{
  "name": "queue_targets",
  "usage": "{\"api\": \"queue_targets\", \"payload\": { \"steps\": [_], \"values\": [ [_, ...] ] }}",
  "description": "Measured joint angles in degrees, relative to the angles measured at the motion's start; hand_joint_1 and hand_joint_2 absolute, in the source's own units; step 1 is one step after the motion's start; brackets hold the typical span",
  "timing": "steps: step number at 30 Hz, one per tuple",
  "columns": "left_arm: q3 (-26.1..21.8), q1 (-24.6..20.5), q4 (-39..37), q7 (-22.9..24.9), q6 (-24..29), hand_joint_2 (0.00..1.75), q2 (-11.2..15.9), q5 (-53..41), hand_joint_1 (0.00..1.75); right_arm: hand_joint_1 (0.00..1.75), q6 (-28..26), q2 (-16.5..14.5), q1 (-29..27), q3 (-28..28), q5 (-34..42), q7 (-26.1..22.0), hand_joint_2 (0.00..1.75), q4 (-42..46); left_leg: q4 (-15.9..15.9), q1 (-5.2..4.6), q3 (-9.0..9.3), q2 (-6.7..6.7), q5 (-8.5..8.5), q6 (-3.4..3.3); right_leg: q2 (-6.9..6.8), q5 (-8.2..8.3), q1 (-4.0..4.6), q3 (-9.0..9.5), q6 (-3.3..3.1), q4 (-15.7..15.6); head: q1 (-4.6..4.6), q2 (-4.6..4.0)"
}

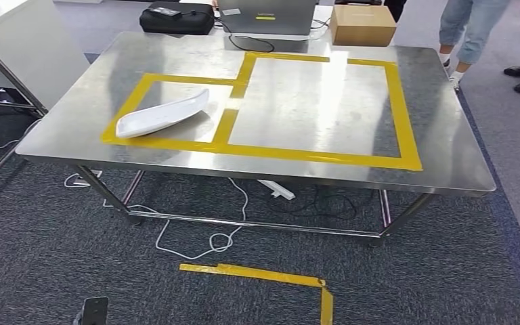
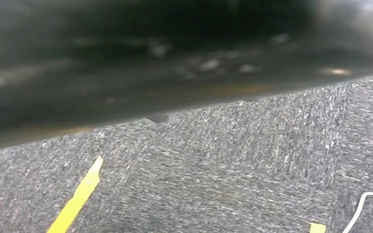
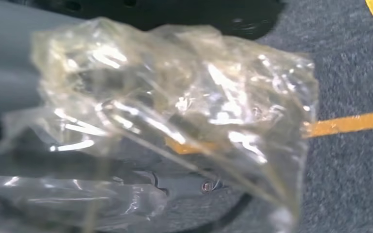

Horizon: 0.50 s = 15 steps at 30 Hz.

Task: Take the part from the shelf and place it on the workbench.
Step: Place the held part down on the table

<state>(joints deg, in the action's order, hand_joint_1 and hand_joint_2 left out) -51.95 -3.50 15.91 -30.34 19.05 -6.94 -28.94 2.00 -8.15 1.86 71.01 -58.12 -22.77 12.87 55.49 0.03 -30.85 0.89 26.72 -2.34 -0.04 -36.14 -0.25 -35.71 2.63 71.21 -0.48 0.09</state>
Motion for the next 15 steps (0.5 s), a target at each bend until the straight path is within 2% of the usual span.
{"api": "queue_targets", "payload": {
  "steps": [1, 3, 4, 5, 7, 8, 9, 10, 12, 13, 14, 15],
  "values": [
    [0.0, 0.0, 0.0, 0.0, 0.0, 0.00, 0.0, 0.0, 0.00, 0.00, 0.0, 0.0, 0.0, 0.0, 0.0, 0.0, 0.00, 0.0, 0.1, -0.04, -0.30, 0.00, -0.24, 0.09, -0.01, 1.80, 0.01, 2.49, -0.12, -3.8, 0.01, 0.00],
    [0.0, 0.0, 0.0, 0.0, 0.0, 0.00, -0.1, 0.0, 0.00, 0.00, 0.0, 0.1, 0.1, 0.0, 0.0, 0.0, 0.00, 0.0, 0.3, -0.17, -0.84, -0.02, -0.70, 0.47, -0.01, 4.40, 0.08, 7.96, -0.53, -12.8, -0.02, 0.00],
    [0.0, 0.0, -0.1, 0.0, 0.0, 0.00, -0.1, 0.0, 0.00, 0.00, 0.0, 0.1, 0.2, 0.0, 0.0, 0.0, 0.00, 0.0, 0.4, -0.25, -1.05, -0.02, -0.98, 0.75, 0.00, 5.01, 0.14, 9.59, -0.72, -15.6, -0.06, 0.00],
    [0.0, -0.1, -0.1, 0.0, 0.0, 0.00, -0.1, 0.0, 0.00, 0.00, 0.0, 0.1, 0.2, 0.0, 0.0, 0.0, 0.00, 0.0, 0.5, -0.32, -1.23, -0.02, -1.28, 1.05, 0.02, 5.08, 0.21, 10.07, -0.87, -16.8, -0.09, 0.00],
    [0.0, -0.1, -0.1, 0.0, 0.0, 0.00, -0.1, 0.0, 0.00, 0.00, 0.0, 0.1, 0.1, 0.0, 0.0, 0.0, 0.00, 0.0, 0.6, -0.36, -1.49, -0.03, -1.76, 1.68, -0.02, 5.59, 0.11, 9.44, -1.43, -17.0, -0.12, 0.00],
    [0.0, 0.0, -0.1, 0.0, 0.0, 0.00, -0.1, -0.1, 0.00, 0.00, 0.0, 0.1, 0.1, 0.0, 0.0, 0.0, 0.00, 0.0, 0.9, -0.35, -1.74, -0.13, -1.29, 2.03, -0.08, 5.93, -0.03, 9.09, -1.89, -17.1, -0.14, 0.00],
    [0.0, 0.0, -0.1, 0.0, 0.0, 0.00, -0.1, -0.1, 0.00, 0.00, 0.0, 0.1, 0.1, 0.0, 0.0, 0.0, 0.00, 0.0, 2.0, -0.30, -2.20, -0.24, 0.04, 2.39, -0.15, 6.37, -0.17, 8.87, -2.44, -17.2, -0.28, 0.00],
    [0.0, 0.0, -0.1, 0.0, 0.0, 0.00, -0.1, -0.1, 0.00, 0.00, 0.0, 0.1, 0.1, 0.0, 0.0, 0.0, 0.00, 0.0, 4.2, -0.19, -3.00, -0.35, 2.28, 2.73, -0.23, 6.88, -0.31, 8.53, -2.90, -17.3, -0.45, 0.00],
    [0.1, 0.0, -0.1, 0.0, -0.2, 0.00, -0.1, -0.1, 0.00, 0.00, 0.0, 0.1, 0.2, 0.0, 0.0, 0.0, 0.00, 0.0, 11.5, 0.13, -5.18, -0.47, 7.68, 3.30, -0.29, 7.77, -0.26, 7.58, -3.22, -17.2, -0.77, 0.00],
    [0.1, 0.0, -0.2, 0.0, -0.3, 0.00, -0.1, -0.2, 0.00, 0.00, 0.0, 0.1, 0.1, 0.0, 0.0, 0.0, 0.00, 0.0, 14.9, 0.26, -5.95, -0.47, 9.34, 3.48, -0.31, 8.19, -0.23, 6.89, -3.19, -17.0, -0.81, 0.00],
    [0.1, 0.1, -0.2, -0.1, -0.6, 0.00, -0.1, -0.3, 0.00, 0.00, 0.0, 0.1, 0.1, 0.0, -0.1, 0.0, 0.00, 0.0, 16.7, 0.35, -5.93, -0.47, 9.74, 3.59, -0.31, 8.56, -0.22, 6.20, -3.13, -16.8, -0.82, 0.00],
    [0.1, 0.1, -0.2, -0.1, -0.9, 0.00, -0.1, -0.5, 0.00, 0.00, 0.0, 0.1, 0.1, 0.0, -0.1, 0.0, 0.00, 0.0, 16.2, 0.42, -4.86, -0.47, 8.98, 3.62, -0.29, 8.86, -0.22, 5.52, -3.03, -16.5, -0.84, 0.00]
  ]
}}
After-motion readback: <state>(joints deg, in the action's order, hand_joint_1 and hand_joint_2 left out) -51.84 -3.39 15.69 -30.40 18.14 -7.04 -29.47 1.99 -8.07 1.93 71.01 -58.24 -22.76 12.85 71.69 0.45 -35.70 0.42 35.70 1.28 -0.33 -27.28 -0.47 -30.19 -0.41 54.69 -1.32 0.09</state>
